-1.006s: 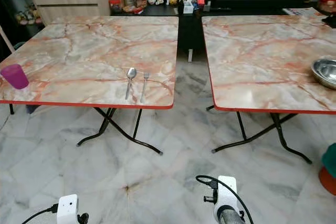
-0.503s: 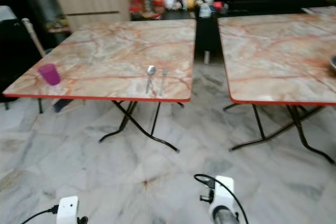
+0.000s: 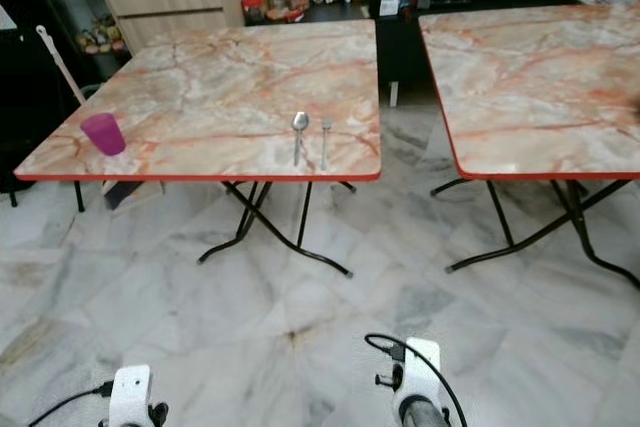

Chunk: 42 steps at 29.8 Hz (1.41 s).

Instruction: Setting the table

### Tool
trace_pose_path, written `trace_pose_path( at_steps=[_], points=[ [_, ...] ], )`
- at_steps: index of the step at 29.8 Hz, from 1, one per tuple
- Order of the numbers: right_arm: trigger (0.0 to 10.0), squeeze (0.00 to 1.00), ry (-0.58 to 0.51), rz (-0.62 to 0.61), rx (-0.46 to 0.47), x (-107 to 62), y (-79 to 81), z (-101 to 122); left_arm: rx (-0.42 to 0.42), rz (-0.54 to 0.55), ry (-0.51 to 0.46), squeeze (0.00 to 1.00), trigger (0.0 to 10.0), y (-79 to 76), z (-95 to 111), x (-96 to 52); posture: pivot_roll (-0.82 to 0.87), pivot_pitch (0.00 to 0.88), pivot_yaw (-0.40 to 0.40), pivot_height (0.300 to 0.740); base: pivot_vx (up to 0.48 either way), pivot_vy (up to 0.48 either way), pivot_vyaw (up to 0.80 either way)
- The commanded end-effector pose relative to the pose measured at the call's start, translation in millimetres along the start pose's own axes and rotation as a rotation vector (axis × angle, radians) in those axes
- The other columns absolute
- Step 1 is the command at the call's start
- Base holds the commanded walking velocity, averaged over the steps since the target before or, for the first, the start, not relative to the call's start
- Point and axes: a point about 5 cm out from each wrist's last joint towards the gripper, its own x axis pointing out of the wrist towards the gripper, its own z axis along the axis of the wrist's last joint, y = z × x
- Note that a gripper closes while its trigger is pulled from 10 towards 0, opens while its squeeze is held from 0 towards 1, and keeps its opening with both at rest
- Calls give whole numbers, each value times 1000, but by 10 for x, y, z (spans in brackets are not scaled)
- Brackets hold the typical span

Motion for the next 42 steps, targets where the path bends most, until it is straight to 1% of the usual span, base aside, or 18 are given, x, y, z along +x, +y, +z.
trace_pose_path(
  at_steps=[1, 8, 12, 13, 22, 24, 30, 32, 35, 37, 38, 42],
  points=[
    [10000, 0, -15, -2, 5, 15, 10, 53, 3, 8, 13, 0, 10000, 14, -17, -2, 14, 9, 111, 740, 446, 0, 0],
    [10000, 0, -12, -20, -7, 7, -53, 40, 4, 15, 28, 0, 10000, 7, -44, -6, 20, 8, 103, 740, 446, 0, 0],
    [10000, 0, -12, -20, -7, 7, -53, 40, 5, 16, 28, 0, 10000, 6, -44, -6, 20, 8, 103, 740, 446, 0, 0],
    [10000, 0, -16, -35, 2, 5, -89, 47, -8, 23, 25, 0, 10000, 14, -34, -3, 18, 7, 101, 740, 435, 0, 0],
    [10000, 0, -18, -18, 11, 9, -56, 51, -19, 28, 13, 0, 10000, 21, -19, -2, 33, 13, 96, 740, 445, 0, 0],
    [10000, 0, -16, -18, 17, 10, -44, 50, -18, 28, 16, 0, 10000, 26, -40, -8, 30, 0, 103, 740, 454, 0, 0],
    [10000, 0, -19, -16, 21, 17, -20, 67, -10, 28, 29, 0, 10000, 56, -81, -20, 23, 0, 105, 740, 450, 0, 0],
    [10000, 0, -24, -14, 19, 25, -16, 93, -2, 28, 28, 0, 10000, 65, -61, -15, 22, 0, 103, 740, 450, 0, 0],
    [10000, 0, -26, -13, 15, 29, -24, 109, -17, 18, 9, 0, 10000, 45, -1, 0, 24, 0, 98, 740, 445, 0, 0],
    [10000, 0, -26, -14, 14, 30, -32, 114, -22, 8, 0, 0, 10000, 23, 25, 7, 26, 0, 93, 740, 0, 0, 0],
    [10000, 0, -26, -16, 11, 32, -47, 122, -33, -7, -15, 0, 10000, -15, 57, 14, 27, 0, 88, 740, 0, 0, 0],
    [10000, 0, -25, -16, 8, 32, -58, 123, -30, -10, -9, 0, 10000, -29, 47, 13, 22, 0, 86, 740, 0, 0, 0]
  ],
)
